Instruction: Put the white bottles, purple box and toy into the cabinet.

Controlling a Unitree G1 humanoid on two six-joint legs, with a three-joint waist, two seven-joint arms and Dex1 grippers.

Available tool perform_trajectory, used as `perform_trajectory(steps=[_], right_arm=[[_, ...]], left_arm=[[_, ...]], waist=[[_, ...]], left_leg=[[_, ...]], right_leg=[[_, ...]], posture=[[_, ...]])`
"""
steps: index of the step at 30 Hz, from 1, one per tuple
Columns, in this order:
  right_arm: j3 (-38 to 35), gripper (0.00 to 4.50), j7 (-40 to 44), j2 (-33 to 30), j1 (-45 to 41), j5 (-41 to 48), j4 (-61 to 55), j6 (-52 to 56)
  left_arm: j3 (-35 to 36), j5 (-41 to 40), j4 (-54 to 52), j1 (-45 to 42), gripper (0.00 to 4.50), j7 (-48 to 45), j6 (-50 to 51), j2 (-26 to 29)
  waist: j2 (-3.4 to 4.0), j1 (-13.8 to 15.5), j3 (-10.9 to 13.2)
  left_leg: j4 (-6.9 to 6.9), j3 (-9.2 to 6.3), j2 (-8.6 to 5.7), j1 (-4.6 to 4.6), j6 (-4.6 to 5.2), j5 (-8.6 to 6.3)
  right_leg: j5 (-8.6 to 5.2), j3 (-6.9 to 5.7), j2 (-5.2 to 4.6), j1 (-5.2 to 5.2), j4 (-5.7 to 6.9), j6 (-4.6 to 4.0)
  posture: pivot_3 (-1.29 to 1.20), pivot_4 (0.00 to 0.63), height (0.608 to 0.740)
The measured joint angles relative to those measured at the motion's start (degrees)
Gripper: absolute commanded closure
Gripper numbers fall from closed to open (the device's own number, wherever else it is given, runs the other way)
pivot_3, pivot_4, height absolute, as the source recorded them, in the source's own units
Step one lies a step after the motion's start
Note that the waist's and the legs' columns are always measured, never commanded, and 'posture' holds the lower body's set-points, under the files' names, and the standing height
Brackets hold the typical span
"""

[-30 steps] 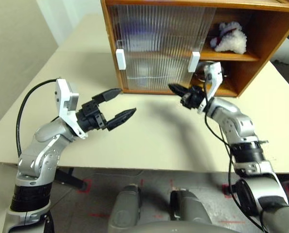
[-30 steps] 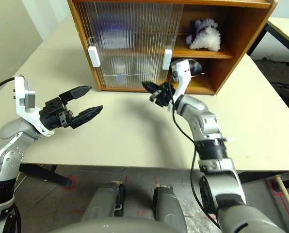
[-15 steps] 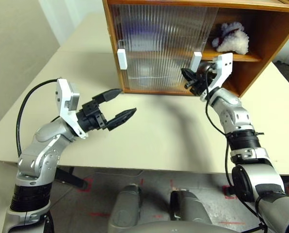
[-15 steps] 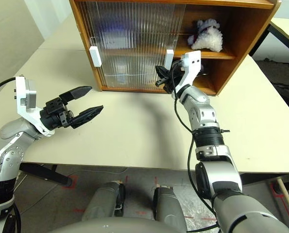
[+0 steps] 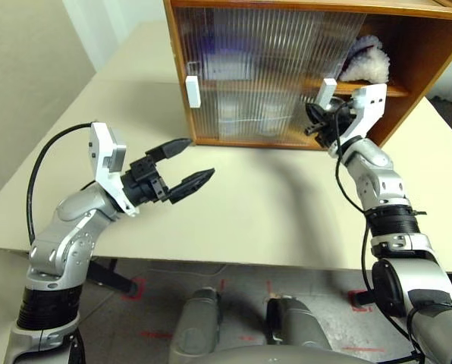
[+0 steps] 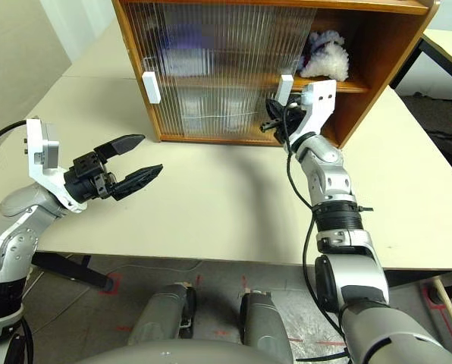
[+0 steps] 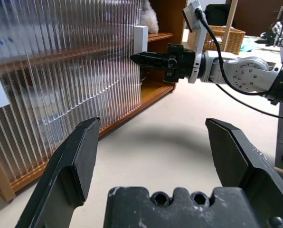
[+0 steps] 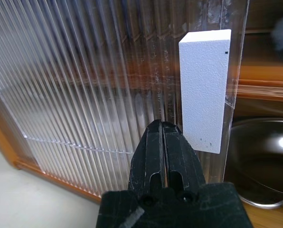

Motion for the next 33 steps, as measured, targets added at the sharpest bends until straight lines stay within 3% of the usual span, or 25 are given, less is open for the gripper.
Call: perform_trajectory(steps=[9,33], right_arm=[[-2.4,4.45,-3.2,-2.8,1.3,-0.4,0.2,-0.5],[-8.4,4.45,-3.6,-13.2,0.1,-1.6,15.0,-7.6]], left_arm=[[-0.3,0.0,0.2,-0.2,0.0,-0.1,0.0,0.0],[-0.3,0.0,0.3,-0.4,0.0,-0.6,-0.1,-0.4]], waist=[[0.0,-0.3,0.0],[-0.01,-1.2,0.0]], left_leg=[[0.04,0.03,0.0,0.01,0.02,0.01],[0.23,0.01,-0.02,0.04,0.2,0.12]], right_leg=[[0.01,0.01,-0.02,0.04,0.0,0.03],[0.03,0.1,0.05,0.2,-0.05,0.2]], posture=[[0.21,0.042,0.74],[0.2,0.033,0.74]])
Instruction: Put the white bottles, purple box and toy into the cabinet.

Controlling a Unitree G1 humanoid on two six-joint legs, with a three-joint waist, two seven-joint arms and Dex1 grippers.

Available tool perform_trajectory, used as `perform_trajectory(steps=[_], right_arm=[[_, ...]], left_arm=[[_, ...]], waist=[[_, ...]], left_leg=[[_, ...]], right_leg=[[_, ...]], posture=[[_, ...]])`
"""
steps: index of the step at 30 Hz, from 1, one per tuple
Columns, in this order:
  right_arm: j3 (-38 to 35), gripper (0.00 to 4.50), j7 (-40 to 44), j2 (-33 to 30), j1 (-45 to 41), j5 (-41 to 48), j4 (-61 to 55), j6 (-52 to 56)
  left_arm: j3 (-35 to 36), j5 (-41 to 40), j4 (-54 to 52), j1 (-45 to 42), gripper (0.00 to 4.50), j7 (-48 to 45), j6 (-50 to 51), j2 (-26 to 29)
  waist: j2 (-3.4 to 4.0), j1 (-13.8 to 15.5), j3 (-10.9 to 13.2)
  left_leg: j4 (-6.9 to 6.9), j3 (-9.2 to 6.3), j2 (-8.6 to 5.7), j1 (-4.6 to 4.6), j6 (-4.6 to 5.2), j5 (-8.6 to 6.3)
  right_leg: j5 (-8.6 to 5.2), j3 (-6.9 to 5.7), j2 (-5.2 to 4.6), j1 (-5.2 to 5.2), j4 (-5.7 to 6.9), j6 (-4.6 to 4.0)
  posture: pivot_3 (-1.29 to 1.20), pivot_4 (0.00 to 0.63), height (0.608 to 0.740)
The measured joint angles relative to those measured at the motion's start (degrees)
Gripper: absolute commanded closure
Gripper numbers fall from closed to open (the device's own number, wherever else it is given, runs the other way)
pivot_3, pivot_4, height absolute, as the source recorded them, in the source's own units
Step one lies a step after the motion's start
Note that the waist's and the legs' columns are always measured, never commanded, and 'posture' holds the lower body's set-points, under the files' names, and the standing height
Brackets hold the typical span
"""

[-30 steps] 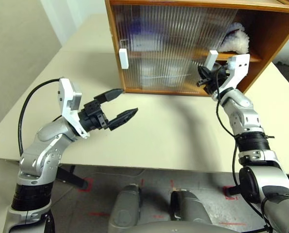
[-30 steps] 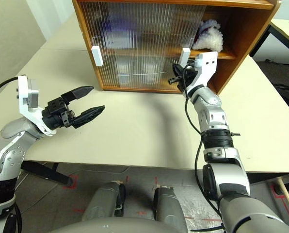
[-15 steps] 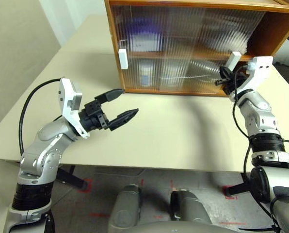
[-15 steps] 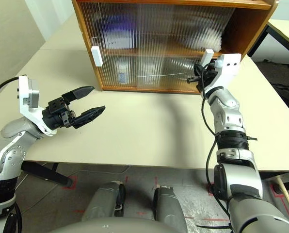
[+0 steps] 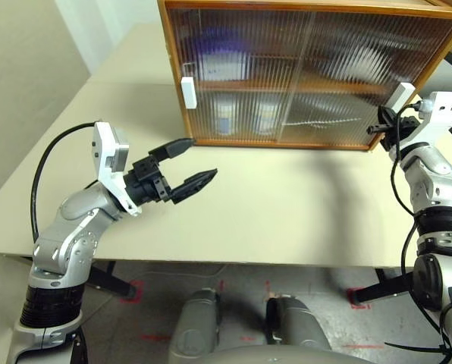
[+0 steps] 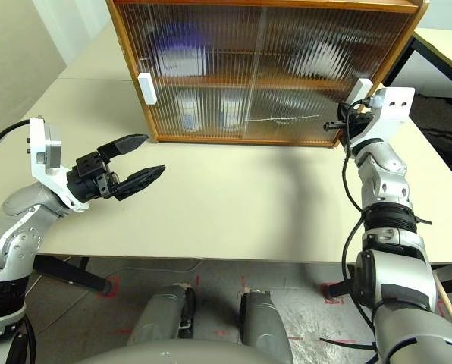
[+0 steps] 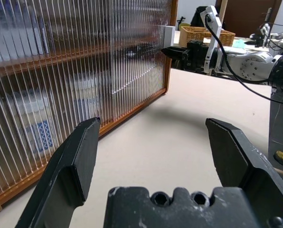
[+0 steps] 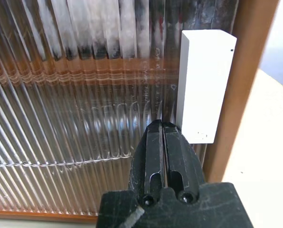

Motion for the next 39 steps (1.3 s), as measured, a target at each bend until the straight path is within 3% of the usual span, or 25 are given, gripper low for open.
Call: perform_trajectory(steps=[12,15,20,25,32,39], right_arm=[[0.1,4.45,0.8,0.1,2.3,0.1,-4.7,-0.1],[1.0,3.76,4.1,1.8,6.0,0.8,-12.4,-0.1],[4.2,1.96,14.9,4.4,14.4,4.8,-22.9,-2.5],[-0.4,0.14,18.0,4.3,19.1,9.4,-17.9,-3.0],[-8.1,0.05,24.2,-2.1,16.7,11.9,6.2,-4.8],[-11.5,0.05,26.0,-8.0,9.1,11.2,24.8,-11.4]], left_arm=[[0.0,0.1,0.0,0.1,0.0,0.0,0.0,0.0],[0.1,0.1,-0.1,0.6,0.0,0.5,0.0,0.0],[0.9,0.7,-0.1,4.3,0.0,2.3,-1.4,-1.1],[5.9,2.1,1.9,7.6,0.0,7.6,-5.8,-4.9],[9.2,15.0,12.5,8.2,0.0,20.9,-9.0,-4.6],[9.5,22.4,21.9,4.1,0.0,31.3,-6.9,-5.0]], waist=[[0.0,0.0,0.0],[0.0,0.0,0.0],[0.0,-0.1,0.0],[0.0,0.6,0.0],[-0.2,0.5,0.3],[-0.08,0.3,0.8]], left_leg=[[0.01,-0.01,0.0,-0.01,0.02,0.01],[-0.01,-0.03,0.02,0.01,0.04,0.02],[-0.07,-0.04,0.04,0.14,-0.01,0.0],[-0.03,-0.02,-0.01,0.15,-0.04,-0.03],[-0.31,-0.05,0.03,0.91,-0.08,-0.05],[-0.34,-0.03,0.01,0.86,-0.08,-0.05]], right_leg=[[0.0,0.01,0.01,0.01,0.01,0.02],[-0.03,0.01,0.03,0.01,0.04,0.08],[-0.1,-0.01,0.01,0.11,0.04,0.13],[-0.06,-0.05,-0.19,0.15,0.01,0.05],[-0.01,-0.03,-0.08,0.68,-0.07,-0.04],[-0.09,0.0,-0.07,0.67,-0.11,0.0]], posture=[[0.21,0.038,0.74],[0.21,0.046,0.74],[0.21,0.057,0.74],[0.22,0.069,0.74],[0.25,0.073,0.74],[0.24,0.074,0.74]])
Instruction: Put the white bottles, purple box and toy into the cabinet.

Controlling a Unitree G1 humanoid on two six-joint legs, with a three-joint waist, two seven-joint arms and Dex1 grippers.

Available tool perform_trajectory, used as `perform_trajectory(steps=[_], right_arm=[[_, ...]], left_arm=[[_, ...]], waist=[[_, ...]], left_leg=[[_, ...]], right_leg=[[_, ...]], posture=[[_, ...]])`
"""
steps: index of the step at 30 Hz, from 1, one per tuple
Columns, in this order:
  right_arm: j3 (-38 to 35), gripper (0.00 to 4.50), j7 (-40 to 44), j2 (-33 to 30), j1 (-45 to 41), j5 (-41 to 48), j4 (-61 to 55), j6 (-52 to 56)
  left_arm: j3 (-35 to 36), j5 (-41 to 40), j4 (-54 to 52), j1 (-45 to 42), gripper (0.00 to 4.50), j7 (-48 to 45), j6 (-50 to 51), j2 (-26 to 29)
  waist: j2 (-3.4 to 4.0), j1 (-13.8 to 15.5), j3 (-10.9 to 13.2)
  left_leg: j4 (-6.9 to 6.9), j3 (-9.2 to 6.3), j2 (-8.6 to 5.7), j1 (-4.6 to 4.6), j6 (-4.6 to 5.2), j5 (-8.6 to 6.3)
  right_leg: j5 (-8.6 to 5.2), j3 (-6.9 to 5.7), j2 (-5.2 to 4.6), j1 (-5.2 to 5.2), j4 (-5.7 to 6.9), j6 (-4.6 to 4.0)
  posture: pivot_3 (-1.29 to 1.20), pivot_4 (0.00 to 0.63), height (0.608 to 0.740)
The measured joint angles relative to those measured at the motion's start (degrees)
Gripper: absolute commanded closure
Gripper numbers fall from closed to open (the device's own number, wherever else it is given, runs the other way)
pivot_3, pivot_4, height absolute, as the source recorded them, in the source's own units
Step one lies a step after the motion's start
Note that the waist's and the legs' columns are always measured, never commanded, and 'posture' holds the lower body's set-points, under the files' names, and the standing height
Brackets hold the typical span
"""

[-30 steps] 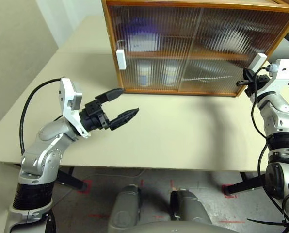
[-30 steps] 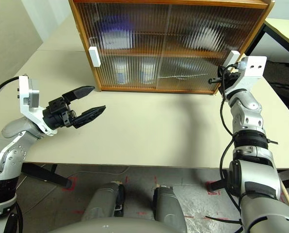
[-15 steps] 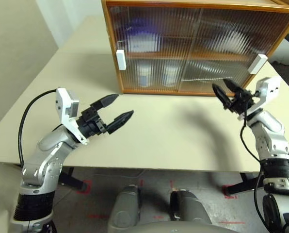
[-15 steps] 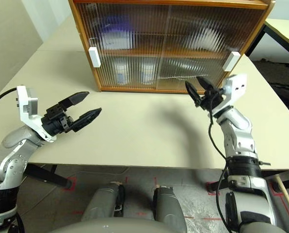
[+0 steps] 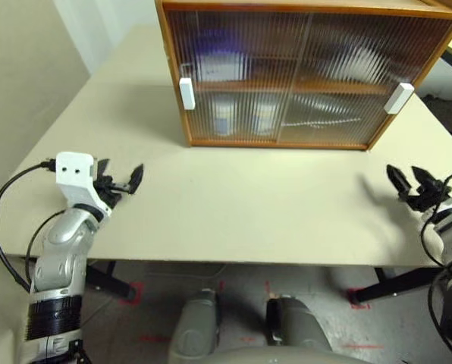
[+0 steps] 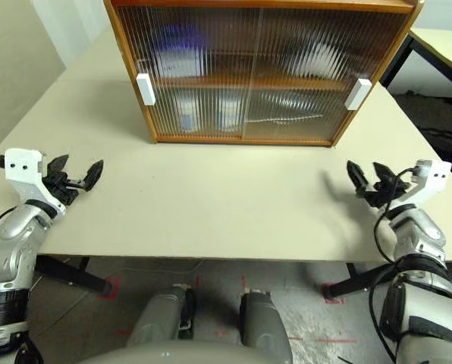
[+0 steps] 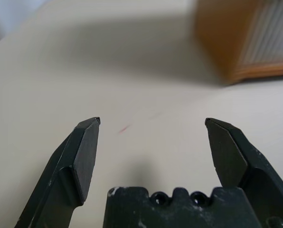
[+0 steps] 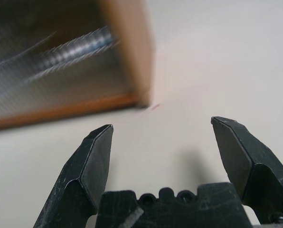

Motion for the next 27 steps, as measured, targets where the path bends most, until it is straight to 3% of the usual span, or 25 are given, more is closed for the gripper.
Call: perform_trajectory(steps=[7,15,27], right_arm=[[-0.5,0.05,0.0,-2.0,-5.8,-1.4,4.9,-0.2],[-0.8,0.05,0.0,-3.9,-6.0,-2.5,6.2,0.9],[-2.6,0.05,-1.4,-5.8,-4.7,-2.6,7.0,1.8]], left_arm=[[-0.3,2.9,4.5,-4.4,0.0,2.6,-6.2,-0.4],[-0.4,5.7,6.9,-7.5,0.0,6.7,-10.9,-2.1],[-0.6,6.6,4.5,-4.6,0.0,6.1,-10.8,-2.0]], waist=[[-0.36,0.0,0.2],[-0.33,0.0,0.4],[-0.66,-0.3,1.3]], left_leg=[[-0.07,0.02,0.01,-0.04,-0.01,-0.01],[-0.14,0.06,-0.04,-0.06,-0.04,-0.03],[-0.11,0.07,-0.02,-0.04,-0.04,-0.03]], right_leg=[[-0.05,-0.01,-0.19,0.06,-0.17,-0.07],[-0.11,-0.13,-0.6,0.07,-0.18,-0.08],[-0.13,-0.13,-0.61,0.1,-0.18,0.0]], posture=[[0.21,0.077,0.74],[0.18,0.101,0.74],[0.18,0.112,0.74]])
